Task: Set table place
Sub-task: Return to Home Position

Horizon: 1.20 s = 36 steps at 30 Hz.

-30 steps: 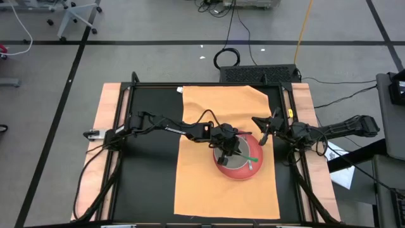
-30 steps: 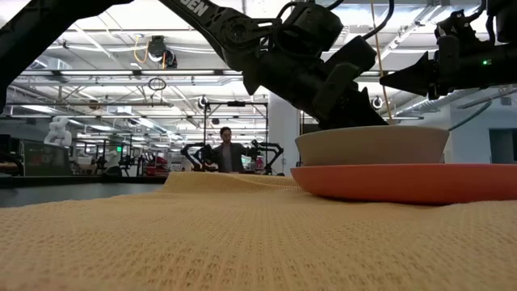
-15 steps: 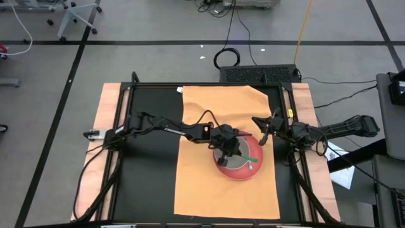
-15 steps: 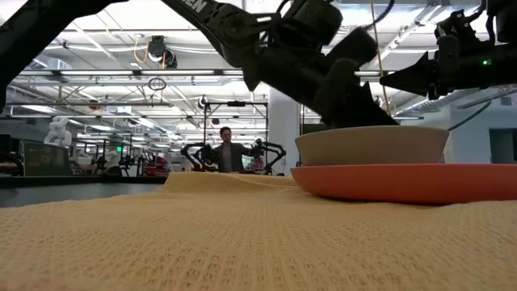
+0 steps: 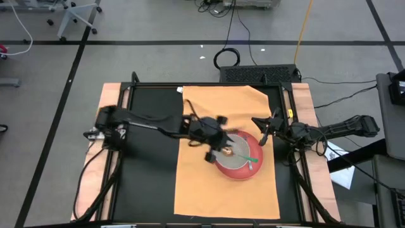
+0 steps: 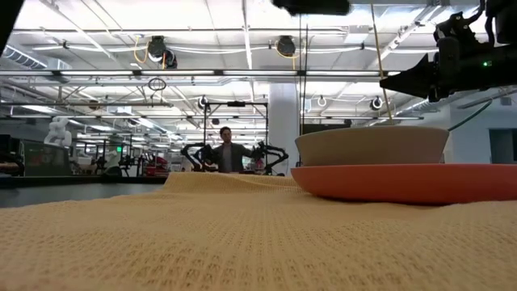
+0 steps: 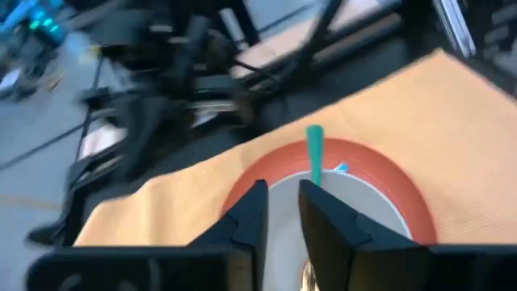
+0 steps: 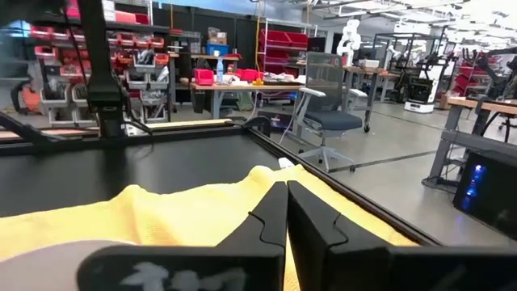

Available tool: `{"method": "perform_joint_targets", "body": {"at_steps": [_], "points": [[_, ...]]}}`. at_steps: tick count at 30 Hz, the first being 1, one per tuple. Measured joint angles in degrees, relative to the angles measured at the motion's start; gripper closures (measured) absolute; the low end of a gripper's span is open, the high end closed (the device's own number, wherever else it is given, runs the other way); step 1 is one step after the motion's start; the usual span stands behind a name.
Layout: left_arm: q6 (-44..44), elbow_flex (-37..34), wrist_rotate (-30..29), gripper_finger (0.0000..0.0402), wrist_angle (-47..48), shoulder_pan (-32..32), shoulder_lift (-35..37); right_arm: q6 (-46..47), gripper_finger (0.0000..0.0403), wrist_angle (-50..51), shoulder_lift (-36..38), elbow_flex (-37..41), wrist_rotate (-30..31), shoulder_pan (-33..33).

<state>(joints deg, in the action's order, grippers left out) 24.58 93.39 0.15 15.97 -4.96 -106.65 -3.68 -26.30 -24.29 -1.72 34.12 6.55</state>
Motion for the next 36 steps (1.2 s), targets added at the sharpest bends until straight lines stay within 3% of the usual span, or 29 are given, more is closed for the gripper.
{"method": "perform_joint_targets", "body": {"at_steps": [5,8,14,20,24,29,36], "points": [[-6.88,-6.94,1.97,0.039,1.87,2.47,11.25,-0.27,0.0403,0.0,1.05,0.0,-3.45,0.0],[-8.64,-16.2,1.37,0.0395,-3.23,3.15,18.17,-0.13,0.0403,0.0,2.19,0.0,-5.16,0.0],[-11.84,-39.18,-1.62,0.0399,-21.91,3.87,32.2,0.85,0.0403,-0.02,4.52,0.0,-13.43,0.0],[-15.39,-58.86,-4.82,0.04,-41.26,3.83,43.49,2.18,0.0403,-0.15,7.21,0.0,-16.67,-0.02],[-16.63,-69.27,-6.94,0.04,-52.71,3.47,46.88,2.22,0.0403,-0.2,8.45,0.0,-21.84,-0.02],[-18.01,-80.15,-9.21,0.0401,-67.65,3.9,48.03,2.85,0.0403,-0.23,8.94,0.0,-22.38,-0.02],[-19.59,-85.69,-9.14,0.0401,-72.44,6.63,48.33,3.37,0.0403,-0.05,8.91,0.0,-22.35,-0.02]]}}
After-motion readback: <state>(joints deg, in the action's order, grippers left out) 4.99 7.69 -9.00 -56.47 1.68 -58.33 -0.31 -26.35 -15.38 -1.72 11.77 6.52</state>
